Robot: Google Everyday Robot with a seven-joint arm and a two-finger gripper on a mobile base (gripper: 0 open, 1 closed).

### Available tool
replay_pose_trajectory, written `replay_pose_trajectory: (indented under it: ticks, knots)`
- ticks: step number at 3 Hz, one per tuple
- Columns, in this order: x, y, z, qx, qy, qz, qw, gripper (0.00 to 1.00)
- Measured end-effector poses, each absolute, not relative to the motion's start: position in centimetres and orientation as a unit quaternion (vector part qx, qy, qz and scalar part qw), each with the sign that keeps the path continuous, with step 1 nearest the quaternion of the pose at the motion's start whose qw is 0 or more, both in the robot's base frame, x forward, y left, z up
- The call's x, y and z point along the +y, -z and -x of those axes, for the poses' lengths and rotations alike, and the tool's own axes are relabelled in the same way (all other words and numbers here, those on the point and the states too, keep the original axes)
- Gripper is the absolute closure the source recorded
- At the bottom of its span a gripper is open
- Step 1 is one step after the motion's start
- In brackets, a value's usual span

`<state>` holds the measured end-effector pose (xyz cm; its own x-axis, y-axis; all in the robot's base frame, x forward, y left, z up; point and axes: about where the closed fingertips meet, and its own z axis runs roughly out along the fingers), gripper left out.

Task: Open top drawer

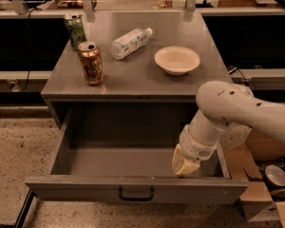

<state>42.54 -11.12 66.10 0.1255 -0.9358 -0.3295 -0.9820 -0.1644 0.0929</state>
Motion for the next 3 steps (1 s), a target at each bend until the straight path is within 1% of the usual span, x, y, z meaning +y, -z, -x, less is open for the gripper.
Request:
replay_pose_trajectory:
  ticks: [1, 3]
  knots:
    - [-11.2, -65.9, -41.1, 0.636, -0.174, 0.749, 0.06, 1.0]
    - [-12.4, -65.8, -36.1, 0.638, -0.214, 0.74, 0.017, 1.0]
